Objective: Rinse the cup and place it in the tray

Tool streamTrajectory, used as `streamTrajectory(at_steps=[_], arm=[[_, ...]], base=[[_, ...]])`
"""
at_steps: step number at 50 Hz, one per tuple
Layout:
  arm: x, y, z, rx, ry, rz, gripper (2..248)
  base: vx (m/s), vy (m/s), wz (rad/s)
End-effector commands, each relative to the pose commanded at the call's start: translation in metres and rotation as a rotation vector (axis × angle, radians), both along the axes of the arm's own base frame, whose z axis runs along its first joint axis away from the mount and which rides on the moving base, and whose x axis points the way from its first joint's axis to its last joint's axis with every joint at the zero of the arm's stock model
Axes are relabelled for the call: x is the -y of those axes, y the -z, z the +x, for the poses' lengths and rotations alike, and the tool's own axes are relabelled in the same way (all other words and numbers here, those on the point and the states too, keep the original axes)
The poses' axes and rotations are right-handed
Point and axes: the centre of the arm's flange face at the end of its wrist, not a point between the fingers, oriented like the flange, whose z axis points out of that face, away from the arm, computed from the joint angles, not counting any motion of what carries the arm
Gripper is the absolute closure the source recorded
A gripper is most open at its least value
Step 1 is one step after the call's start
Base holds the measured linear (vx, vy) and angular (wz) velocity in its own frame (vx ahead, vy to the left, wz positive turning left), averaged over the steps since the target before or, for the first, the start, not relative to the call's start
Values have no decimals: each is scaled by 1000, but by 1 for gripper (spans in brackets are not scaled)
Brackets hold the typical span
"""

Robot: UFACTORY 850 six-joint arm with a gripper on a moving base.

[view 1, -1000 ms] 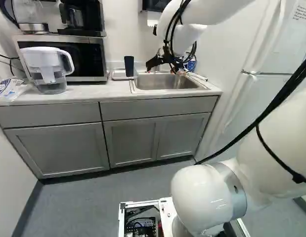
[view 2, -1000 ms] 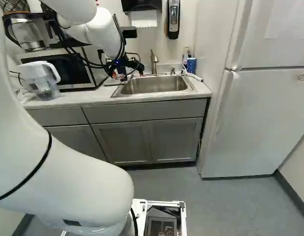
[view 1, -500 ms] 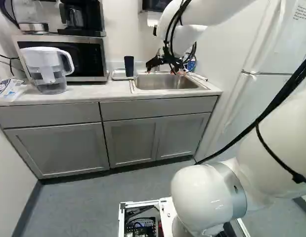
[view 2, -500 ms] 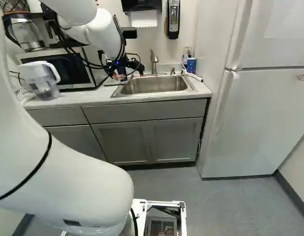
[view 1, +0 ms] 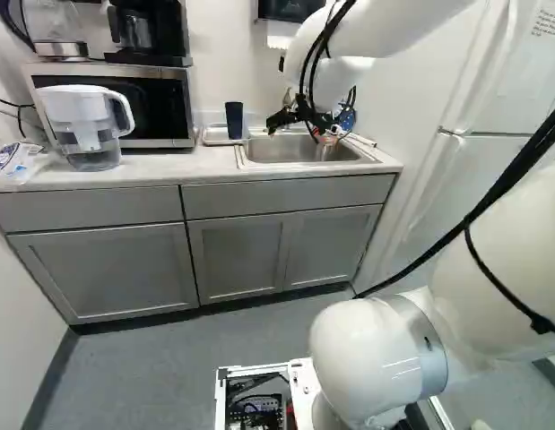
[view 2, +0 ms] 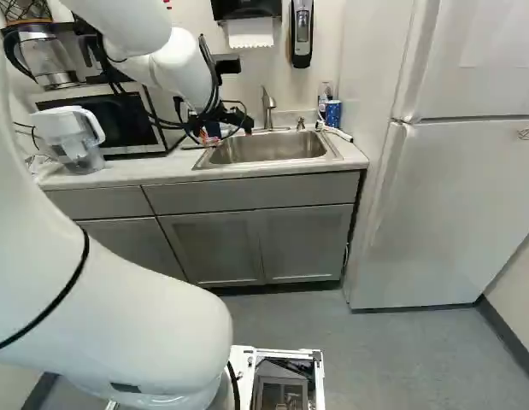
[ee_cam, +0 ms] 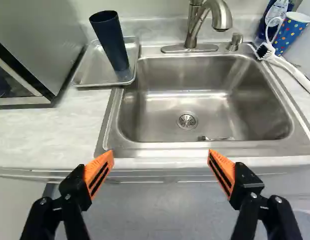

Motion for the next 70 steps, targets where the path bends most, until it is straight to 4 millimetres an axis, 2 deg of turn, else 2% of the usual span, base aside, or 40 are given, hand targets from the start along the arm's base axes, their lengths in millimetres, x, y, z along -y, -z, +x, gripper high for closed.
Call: streamTrajectory(at_steps=[19,38,70], arm=[[5,30,-7,35,26,-11,3],[10,70,-20,85,54,-24,3],[19,151,-64,198,88,-37,3]], base=[[0,0,0],[0,0,0],[0,0,0]])
